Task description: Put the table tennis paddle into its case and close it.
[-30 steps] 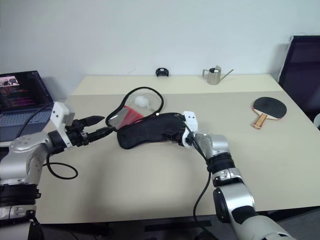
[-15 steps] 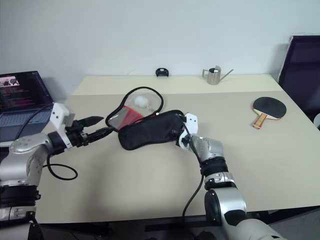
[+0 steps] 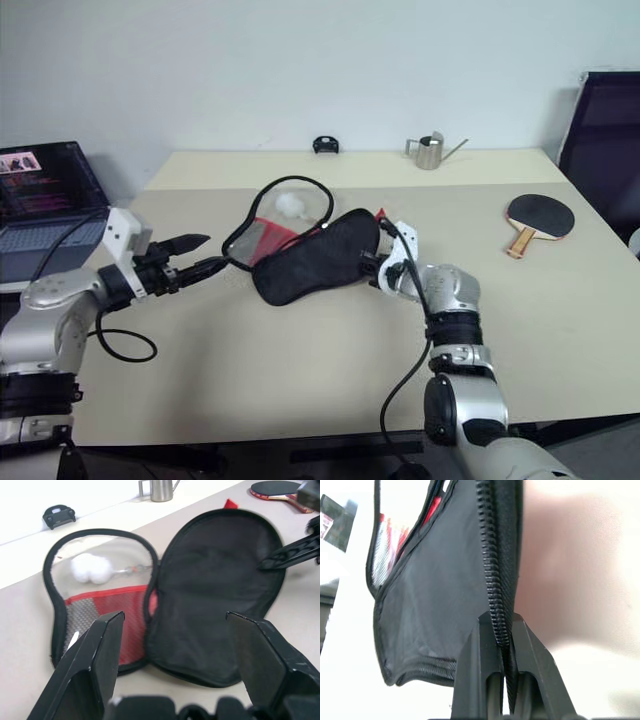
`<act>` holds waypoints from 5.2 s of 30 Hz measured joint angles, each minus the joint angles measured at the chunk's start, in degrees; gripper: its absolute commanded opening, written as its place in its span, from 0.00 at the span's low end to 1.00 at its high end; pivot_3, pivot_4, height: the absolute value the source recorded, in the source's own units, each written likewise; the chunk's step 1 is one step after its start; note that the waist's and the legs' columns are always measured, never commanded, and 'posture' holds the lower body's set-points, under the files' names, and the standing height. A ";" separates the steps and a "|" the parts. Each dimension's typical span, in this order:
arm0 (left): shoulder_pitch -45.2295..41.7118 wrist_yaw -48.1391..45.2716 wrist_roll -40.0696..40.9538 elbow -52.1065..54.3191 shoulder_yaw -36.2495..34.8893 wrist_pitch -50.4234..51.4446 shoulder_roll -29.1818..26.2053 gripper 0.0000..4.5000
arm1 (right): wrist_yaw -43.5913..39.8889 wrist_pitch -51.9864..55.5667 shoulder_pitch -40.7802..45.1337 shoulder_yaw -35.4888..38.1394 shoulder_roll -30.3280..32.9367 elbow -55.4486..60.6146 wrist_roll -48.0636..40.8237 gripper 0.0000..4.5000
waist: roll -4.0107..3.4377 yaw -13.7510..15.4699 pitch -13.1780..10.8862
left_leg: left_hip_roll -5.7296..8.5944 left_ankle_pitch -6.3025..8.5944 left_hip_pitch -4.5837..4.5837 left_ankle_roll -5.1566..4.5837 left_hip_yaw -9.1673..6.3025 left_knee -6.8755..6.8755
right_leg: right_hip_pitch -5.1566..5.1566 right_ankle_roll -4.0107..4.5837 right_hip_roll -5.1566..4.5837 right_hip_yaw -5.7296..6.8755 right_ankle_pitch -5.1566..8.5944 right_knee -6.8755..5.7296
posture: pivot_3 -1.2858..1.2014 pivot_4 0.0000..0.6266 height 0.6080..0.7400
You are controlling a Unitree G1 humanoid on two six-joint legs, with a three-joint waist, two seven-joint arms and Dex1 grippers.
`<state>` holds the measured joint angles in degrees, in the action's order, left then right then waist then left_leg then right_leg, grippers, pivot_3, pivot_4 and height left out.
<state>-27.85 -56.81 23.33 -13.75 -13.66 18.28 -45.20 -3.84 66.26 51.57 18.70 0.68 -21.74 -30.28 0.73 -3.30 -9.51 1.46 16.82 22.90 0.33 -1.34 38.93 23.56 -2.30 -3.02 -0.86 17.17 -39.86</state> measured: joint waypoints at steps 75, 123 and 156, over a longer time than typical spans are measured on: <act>-5.17 -5.01 2.48 3.89 5.56 3.98 4.02 0.79 | -32.15 -4.71 5.34 -11.37 25.46 -6.80 15.20 0.93 | 0.05 0.43 -0.01 | -0.02 -0.08 0.16 0.11 0.01 0.02 | -0.03 0.00 -0.01 0.02 0.00 -0.01 | 0.52 0.24 1.00; -6.16 -10.00 4.21 6.23 6.79 3.88 3.80 0.79 | -12.15 2.52 -14.79 -9.79 5.70 20.65 8.33 0.33 | 0.07 0.17 0.00 | 0.00 -0.02 -0.06 -0.05 -0.01 0.07 | -0.05 0.01 0.06 -0.03 0.00 -0.05 | 0.52 0.24 1.00; -4.27 -8.84 3.75 6.52 6.79 3.72 3.78 0.79 | -32.15 2.41 -2.77 -21.04 31.19 1.74 8.13 0.01 | 0.08 0.35 0.00 | 0.00 -0.01 0.01 -0.08 0.01 0.06 | -0.07 0.01 0.05 -0.02 0.00 0.10 | 0.52 0.24 1.00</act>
<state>-32.12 -65.64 27.08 -7.23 -6.87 22.01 -41.42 -35.99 68.67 48.79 -2.34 31.87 -20.00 -22.15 0.80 -2.95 -9.51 1.46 16.81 22.91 0.24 -1.33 38.98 23.48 -2.29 -2.97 -0.89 17.17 -39.76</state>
